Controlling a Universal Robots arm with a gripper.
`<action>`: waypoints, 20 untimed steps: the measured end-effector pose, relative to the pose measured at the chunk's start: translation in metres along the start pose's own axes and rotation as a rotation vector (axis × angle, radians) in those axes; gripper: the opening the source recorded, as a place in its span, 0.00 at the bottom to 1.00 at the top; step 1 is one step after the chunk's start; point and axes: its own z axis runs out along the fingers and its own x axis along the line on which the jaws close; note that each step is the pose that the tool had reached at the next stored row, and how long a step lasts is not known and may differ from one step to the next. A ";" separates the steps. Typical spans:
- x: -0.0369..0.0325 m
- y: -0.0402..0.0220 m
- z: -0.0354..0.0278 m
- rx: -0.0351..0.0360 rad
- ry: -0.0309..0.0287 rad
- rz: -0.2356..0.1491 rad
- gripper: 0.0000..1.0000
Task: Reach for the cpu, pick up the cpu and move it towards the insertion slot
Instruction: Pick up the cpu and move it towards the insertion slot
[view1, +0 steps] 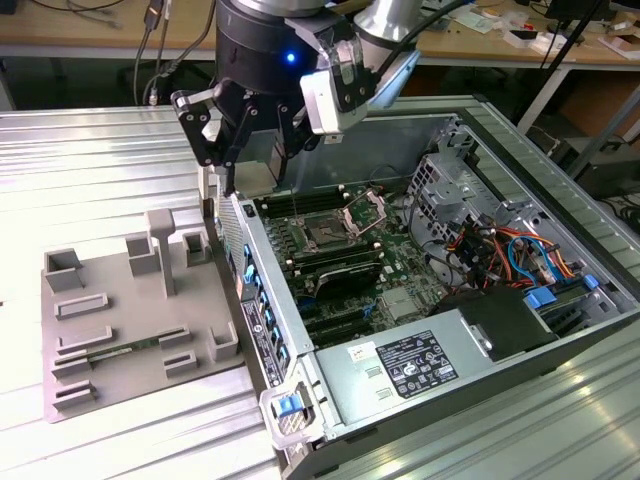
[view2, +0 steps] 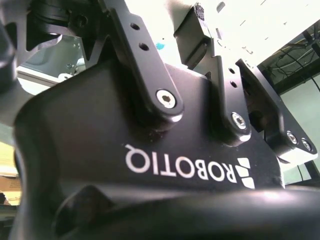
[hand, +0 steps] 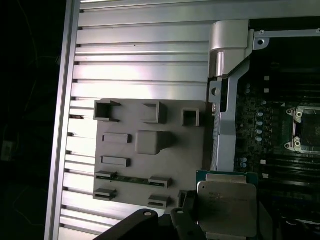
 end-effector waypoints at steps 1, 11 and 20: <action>-0.0005 0.0000 0.0001 0.0000 -0.0001 0.000 0.55; -0.0068 -0.0006 0.0009 0.0013 0.0001 0.000 0.55; -0.0119 -0.0011 0.0017 0.0025 0.0002 0.000 0.55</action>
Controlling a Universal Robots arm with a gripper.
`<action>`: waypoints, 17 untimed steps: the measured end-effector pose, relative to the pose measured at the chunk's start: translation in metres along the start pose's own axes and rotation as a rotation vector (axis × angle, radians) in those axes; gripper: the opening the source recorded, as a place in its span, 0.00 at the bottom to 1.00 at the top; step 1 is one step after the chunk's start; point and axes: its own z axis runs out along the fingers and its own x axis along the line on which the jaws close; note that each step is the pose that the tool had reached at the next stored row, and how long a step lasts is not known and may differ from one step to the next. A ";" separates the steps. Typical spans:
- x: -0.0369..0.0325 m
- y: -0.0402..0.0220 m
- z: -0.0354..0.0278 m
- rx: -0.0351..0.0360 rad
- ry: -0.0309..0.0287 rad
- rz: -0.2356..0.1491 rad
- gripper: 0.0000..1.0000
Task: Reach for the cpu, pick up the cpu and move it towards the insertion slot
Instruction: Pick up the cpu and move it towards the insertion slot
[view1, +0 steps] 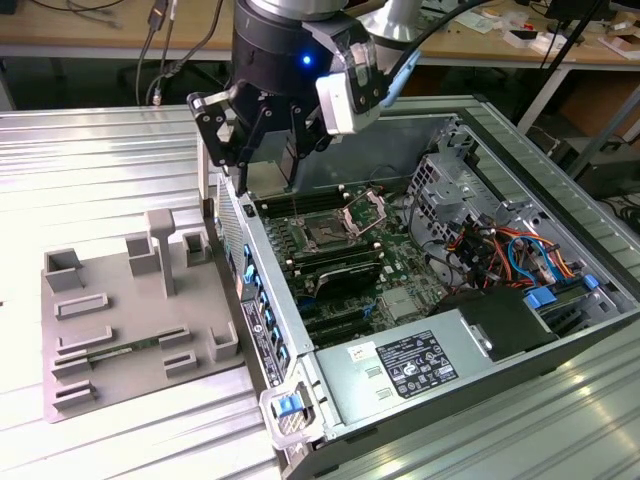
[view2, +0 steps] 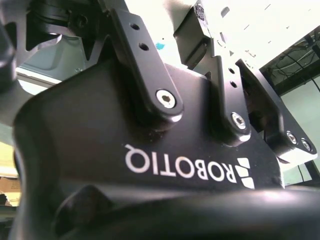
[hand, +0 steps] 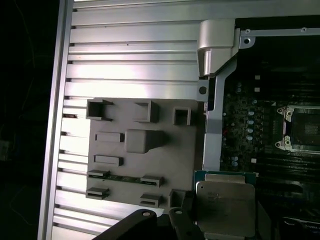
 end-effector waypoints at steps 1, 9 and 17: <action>-0.0003 0.0000 0.0000 0.0001 0.0000 0.000 0.55; -0.0037 -0.0003 0.0005 0.0006 0.0001 0.000 0.55; -0.0069 -0.0006 0.0010 0.0012 0.0001 0.000 0.55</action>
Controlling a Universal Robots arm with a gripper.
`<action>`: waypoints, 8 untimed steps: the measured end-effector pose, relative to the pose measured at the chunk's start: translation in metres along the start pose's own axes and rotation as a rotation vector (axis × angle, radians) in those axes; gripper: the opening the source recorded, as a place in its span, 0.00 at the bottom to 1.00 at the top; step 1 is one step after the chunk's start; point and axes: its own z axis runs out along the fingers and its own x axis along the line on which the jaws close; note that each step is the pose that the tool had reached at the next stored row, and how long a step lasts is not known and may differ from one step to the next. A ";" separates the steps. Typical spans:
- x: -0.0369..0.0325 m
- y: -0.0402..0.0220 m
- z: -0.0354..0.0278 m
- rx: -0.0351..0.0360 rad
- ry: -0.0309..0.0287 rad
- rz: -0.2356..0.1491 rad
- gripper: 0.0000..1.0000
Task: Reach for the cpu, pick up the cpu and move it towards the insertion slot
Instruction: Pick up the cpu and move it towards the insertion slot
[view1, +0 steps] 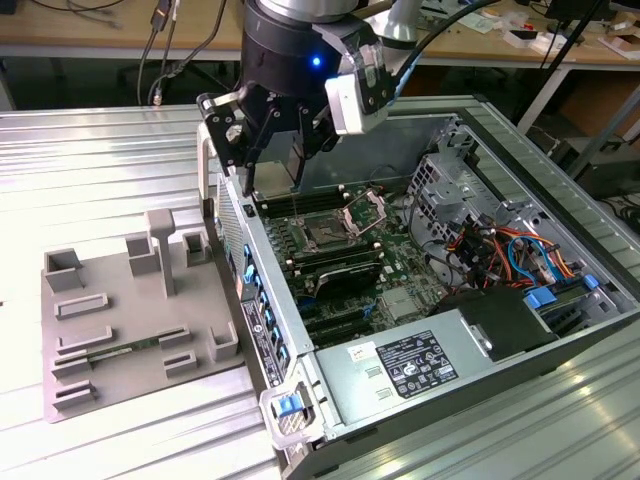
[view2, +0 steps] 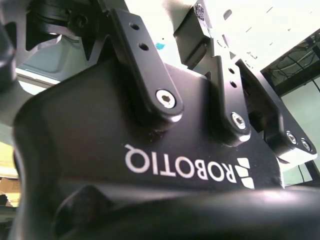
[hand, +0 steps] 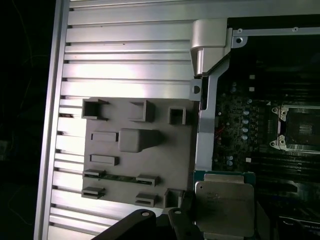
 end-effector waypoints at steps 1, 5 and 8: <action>-0.0003 0.0000 0.0000 0.0001 0.0000 0.000 0.55; -0.0021 -0.0002 0.0003 0.0003 0.0000 0.000 0.55; -0.0032 -0.0003 0.0004 0.0004 0.0000 0.000 0.55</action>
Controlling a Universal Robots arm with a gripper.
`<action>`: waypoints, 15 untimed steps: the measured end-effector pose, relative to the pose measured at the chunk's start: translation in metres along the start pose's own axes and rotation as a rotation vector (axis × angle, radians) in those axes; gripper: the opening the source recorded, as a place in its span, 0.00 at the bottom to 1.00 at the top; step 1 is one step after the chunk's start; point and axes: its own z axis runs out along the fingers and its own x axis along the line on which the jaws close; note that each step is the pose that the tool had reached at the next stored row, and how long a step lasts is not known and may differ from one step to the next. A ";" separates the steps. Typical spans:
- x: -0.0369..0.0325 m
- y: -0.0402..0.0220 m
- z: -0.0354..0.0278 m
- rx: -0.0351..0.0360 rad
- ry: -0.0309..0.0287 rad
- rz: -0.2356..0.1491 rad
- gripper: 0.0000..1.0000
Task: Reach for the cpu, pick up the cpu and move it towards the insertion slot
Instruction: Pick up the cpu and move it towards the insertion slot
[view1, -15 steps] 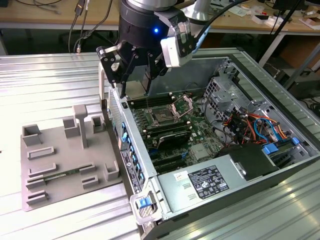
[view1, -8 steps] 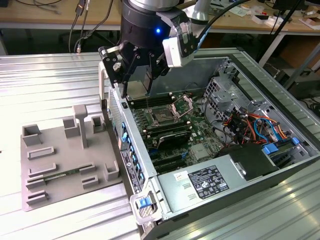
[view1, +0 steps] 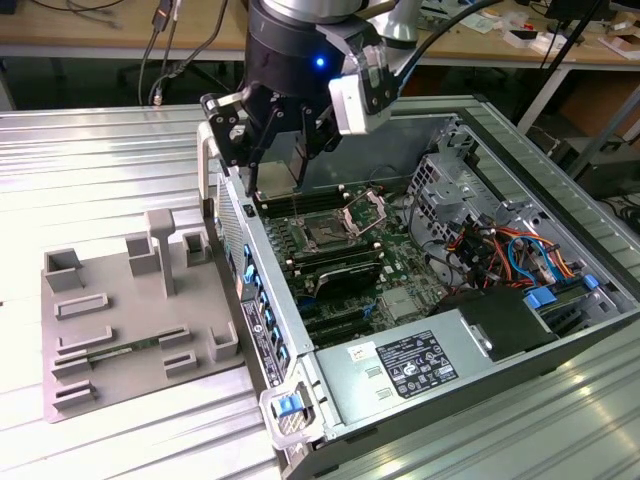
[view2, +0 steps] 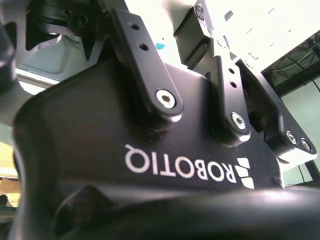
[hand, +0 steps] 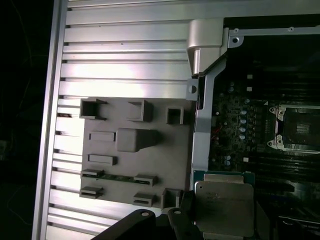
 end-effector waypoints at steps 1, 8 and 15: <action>-0.0004 0.0000 0.0001 0.0000 -0.0001 0.000 0.55; -0.0033 -0.0003 0.0005 0.0005 0.0000 0.000 0.55; -0.0074 -0.0007 0.0010 0.0014 0.0001 0.000 0.55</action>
